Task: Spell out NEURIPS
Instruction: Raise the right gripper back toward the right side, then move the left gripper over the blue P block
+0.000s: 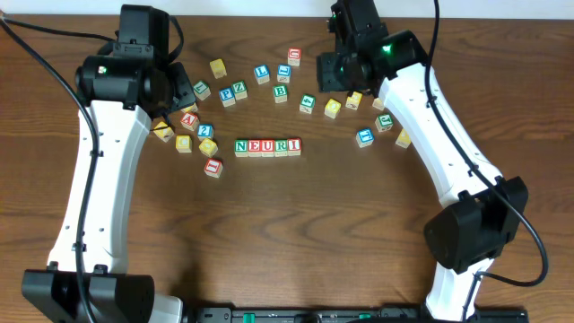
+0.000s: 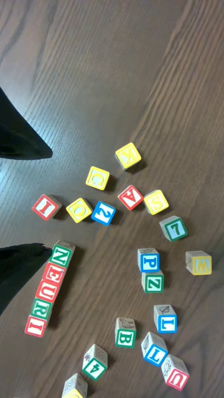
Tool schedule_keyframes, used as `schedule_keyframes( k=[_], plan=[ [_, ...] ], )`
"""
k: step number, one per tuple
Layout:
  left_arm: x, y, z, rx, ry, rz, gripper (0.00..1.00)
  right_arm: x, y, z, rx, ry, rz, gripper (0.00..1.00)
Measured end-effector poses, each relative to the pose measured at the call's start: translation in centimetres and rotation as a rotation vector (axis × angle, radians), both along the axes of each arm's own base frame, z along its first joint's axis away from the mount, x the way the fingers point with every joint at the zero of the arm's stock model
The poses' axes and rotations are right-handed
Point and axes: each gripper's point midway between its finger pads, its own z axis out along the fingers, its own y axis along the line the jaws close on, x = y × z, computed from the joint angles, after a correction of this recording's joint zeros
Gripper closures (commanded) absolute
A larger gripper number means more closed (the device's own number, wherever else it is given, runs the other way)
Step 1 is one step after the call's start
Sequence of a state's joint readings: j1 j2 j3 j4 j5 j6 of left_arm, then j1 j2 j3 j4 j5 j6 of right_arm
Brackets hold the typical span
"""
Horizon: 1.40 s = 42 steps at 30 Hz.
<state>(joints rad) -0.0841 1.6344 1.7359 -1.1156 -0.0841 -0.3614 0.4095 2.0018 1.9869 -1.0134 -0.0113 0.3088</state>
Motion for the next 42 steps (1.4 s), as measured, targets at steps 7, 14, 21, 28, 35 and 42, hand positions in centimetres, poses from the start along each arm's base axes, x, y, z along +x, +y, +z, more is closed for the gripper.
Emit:
schedule_keyframes(
  k=[7,14,21,28,35,42],
  plan=[
    [0.0,0.0,0.0,0.0,0.0,0.0,0.57,0.6,-1.8,-0.1,-0.001,0.009,-0.041,0.41],
    [0.0,0.0,0.0,0.0,0.0,0.0,0.57,1.4,-5.8,-0.4,-0.005,0.034,-0.132,0.38],
    [0.2,0.0,0.1,-0.001,-0.01,0.001,0.56,2.0,-8.1,-0.5,-0.005,0.036,-0.185,0.3],
    [0.3,0.0,0.2,-0.001,-0.014,0.0,0.55,2.0,-8.2,-0.5,-0.004,0.039,-0.189,0.25],
    [0.3,-0.1,0.2,-0.002,-0.015,-0.001,0.38,1.7,-8.2,-0.6,-0.006,0.052,-0.187,0.24],
    [0.3,-0.1,0.2,-0.002,-0.015,-0.004,0.28,1.6,-8.0,-0.7,0.004,0.058,-0.181,0.23]
  ],
)
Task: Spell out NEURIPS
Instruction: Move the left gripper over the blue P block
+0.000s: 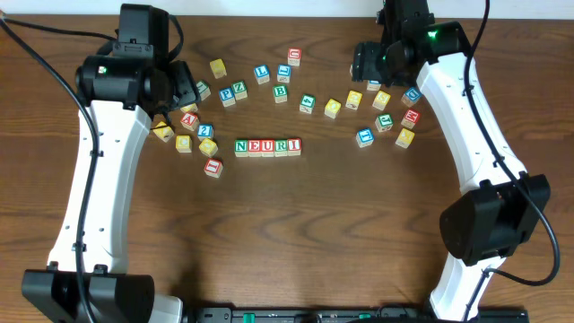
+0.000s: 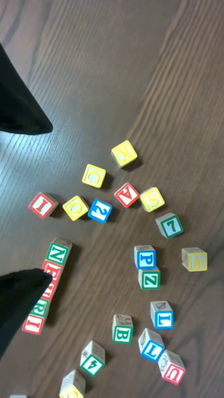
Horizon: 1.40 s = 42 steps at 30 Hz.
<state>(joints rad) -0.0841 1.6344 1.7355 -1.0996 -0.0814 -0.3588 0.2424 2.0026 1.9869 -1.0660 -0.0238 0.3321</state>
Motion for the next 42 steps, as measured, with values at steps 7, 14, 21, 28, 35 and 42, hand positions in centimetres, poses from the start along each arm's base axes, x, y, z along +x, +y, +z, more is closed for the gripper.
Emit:
schedule_keyframes(
  k=[7,14,21,28,35,42],
  plan=[
    [0.9,-0.6,0.3,-0.026,-0.034,-0.021,0.27,-0.2,0.1,-0.1,0.003,0.008,0.002,0.22],
    [2.6,-2.0,-2.8,-0.076,0.033,-0.074,0.19,-0.2,0.1,-0.1,0.003,0.009,0.003,0.21],
    [6.6,-2.8,-7.1,-0.085,0.048,-0.094,0.18,-0.5,0.0,-0.3,-0.001,0.023,0.003,0.21],
    [9.2,-3.6,-9.5,-0.096,0.025,-0.101,0.18,-1.0,-0.1,-0.5,-0.007,0.044,0.006,0.21],
    [10.2,-3.9,-13.6,-0.117,0.081,-0.055,0.18,-1.1,-0.2,-0.6,-0.009,0.05,0.006,0.2],
    [10.8,-4.0,-15.2,-0.127,0.092,-0.031,0.2,-1.2,-0.2,-0.6,-0.009,0.053,0.006,0.2]
  ],
)
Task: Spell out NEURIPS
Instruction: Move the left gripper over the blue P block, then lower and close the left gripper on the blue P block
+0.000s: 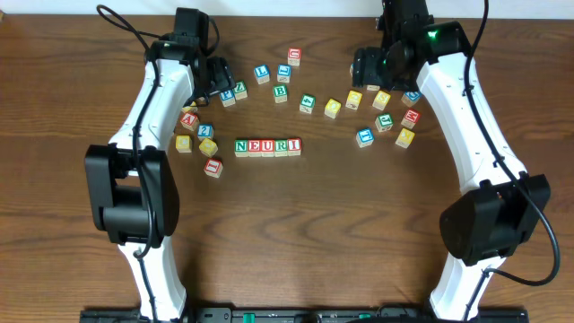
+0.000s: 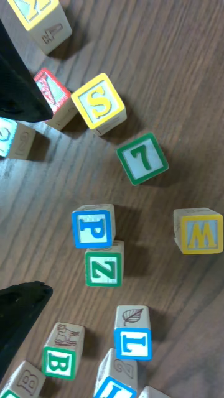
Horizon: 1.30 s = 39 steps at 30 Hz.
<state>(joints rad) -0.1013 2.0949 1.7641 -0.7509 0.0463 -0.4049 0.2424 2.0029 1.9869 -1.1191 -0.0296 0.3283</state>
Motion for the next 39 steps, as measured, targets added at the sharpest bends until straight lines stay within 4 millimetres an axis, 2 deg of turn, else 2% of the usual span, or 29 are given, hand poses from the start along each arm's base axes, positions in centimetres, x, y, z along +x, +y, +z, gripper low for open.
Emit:
schedule_keyframes(
  k=[5,18,25,33,39],
  plan=[
    [0.5,0.0,-0.8,-0.004,0.0,0.009,0.23,0.0,0.0,0.0,0.0,0.0,0.0,0.2],
    [1.8,-0.2,-3.6,-0.007,-0.001,0.016,0.23,-0.3,-0.1,-0.1,-0.003,0.013,0.0,0.2],
    [2.4,-0.2,-4.1,-0.009,-0.017,0.016,0.23,-0.3,-0.1,-0.1,-0.003,0.014,0.0,0.21],
    [2.2,-0.2,-5.9,-0.005,0.016,0.017,0.23,-0.3,-0.1,-0.2,-0.006,0.014,-0.001,0.2],
    [2.2,-0.2,-5.9,-0.005,0.016,0.017,0.23,-0.4,-0.2,-0.2,-0.011,0.019,-0.003,0.2]
  ],
)
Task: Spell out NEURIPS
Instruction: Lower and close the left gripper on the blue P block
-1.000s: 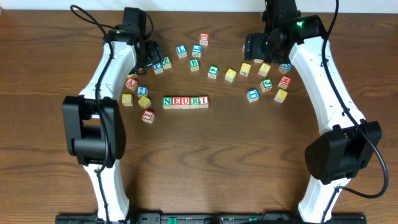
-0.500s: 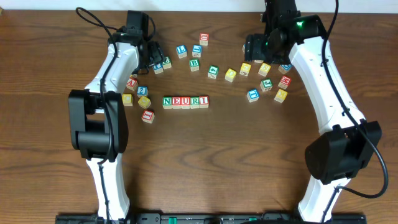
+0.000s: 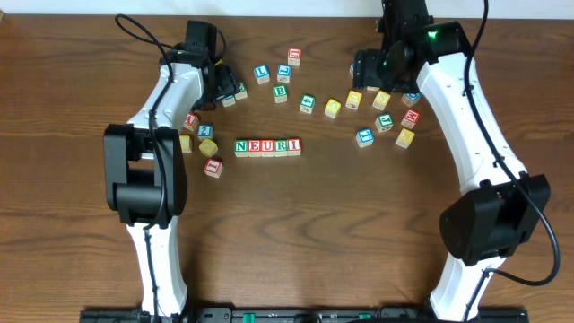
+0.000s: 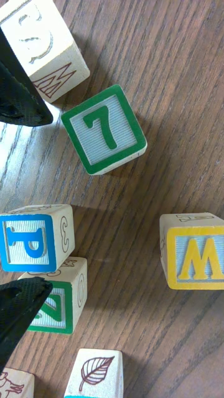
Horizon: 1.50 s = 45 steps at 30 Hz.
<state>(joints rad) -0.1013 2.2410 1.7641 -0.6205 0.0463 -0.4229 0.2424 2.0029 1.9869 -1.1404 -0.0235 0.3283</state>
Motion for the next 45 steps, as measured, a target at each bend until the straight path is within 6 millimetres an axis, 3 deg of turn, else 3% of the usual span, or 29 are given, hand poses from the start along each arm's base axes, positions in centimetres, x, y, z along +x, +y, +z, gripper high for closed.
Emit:
schedule_keyframes(
  k=[12,16,30,39,45],
  plan=[
    [-0.3,0.0,-1.4,0.003,0.03,0.0,0.25,0.0,-0.1,0.0,-0.003,0.0,-0.001,0.2],
    [-0.4,0.0,-1.5,0.003,0.036,0.001,0.38,0.0,-0.1,0.0,-0.005,0.0,-0.002,0.2],
    [-1.6,0.2,-1.8,0.003,0.085,0.015,0.65,0.0,-0.1,0.0,-0.005,0.0,-0.002,0.19],
    [-2.0,0.2,-1.8,0.005,0.103,0.015,0.67,0.0,-0.1,0.0,-0.005,0.0,-0.002,0.16],
    [-2.1,0.2,0.4,0.011,0.075,-0.009,0.66,0.0,-0.1,0.0,-0.005,0.0,-0.002,0.16]
  ],
)
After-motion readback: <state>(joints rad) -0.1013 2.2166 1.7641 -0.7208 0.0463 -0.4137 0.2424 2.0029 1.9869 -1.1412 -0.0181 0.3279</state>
